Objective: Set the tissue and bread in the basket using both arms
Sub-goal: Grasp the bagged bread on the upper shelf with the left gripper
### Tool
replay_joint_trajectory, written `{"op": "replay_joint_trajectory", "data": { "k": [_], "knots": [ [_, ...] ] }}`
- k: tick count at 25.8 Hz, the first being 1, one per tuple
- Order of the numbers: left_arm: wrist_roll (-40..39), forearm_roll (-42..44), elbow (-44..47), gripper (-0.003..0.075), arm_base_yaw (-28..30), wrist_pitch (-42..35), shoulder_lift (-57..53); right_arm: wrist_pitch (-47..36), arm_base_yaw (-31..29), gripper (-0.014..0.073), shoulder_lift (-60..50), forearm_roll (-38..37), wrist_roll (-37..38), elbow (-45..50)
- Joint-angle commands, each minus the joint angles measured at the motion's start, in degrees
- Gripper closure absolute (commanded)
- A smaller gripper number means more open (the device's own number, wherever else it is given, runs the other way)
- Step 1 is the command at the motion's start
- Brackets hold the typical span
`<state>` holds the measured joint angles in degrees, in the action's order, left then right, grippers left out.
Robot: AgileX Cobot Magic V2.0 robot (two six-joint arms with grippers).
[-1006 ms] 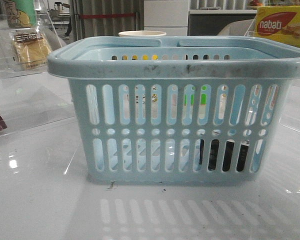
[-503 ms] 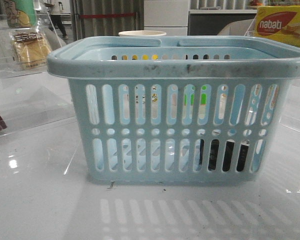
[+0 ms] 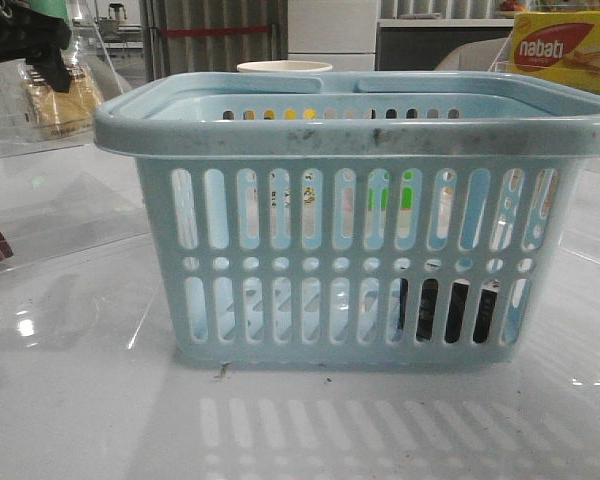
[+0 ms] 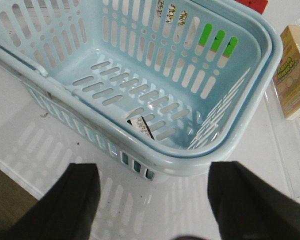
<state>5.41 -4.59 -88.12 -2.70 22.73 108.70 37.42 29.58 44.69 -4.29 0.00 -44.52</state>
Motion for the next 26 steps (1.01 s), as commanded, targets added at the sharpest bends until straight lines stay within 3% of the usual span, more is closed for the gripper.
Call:
{"op": "replay_joint_trajectory", "data": {
  "k": [1,10,21,23,26],
  "knots": [
    [-1.2,-1.7,-4.7,0.0138,1.2,-4.5,-0.1,-3.8,-0.1,0.0033,-0.3,-0.3,-0.4,-1.5],
    [-1.2,-6.5,-7.5,0.0153,1.6,-14.2,5.4,-3.8,-0.1,0.0033,-0.3,-0.3,-0.4,-1.5],
    [-1.2,-8.1,-7.5,0.0581,1.4,-13.0,5.4,-3.8,-0.1,0.0033,-0.3,-0.3,-0.4,-1.5],
    [-1.2,-8.9,-7.5,0.0631,1.4,-10.4,4.5,-3.8,-0.1,0.0033,-0.3,-0.3,-0.4,-1.5],
    [-1.2,-8.9,-7.5,0.0629,1.4,-5.8,1.6,-3.8,-0.1,0.0033,-0.3,-0.3,-0.4,-1.5]
  ]
}}
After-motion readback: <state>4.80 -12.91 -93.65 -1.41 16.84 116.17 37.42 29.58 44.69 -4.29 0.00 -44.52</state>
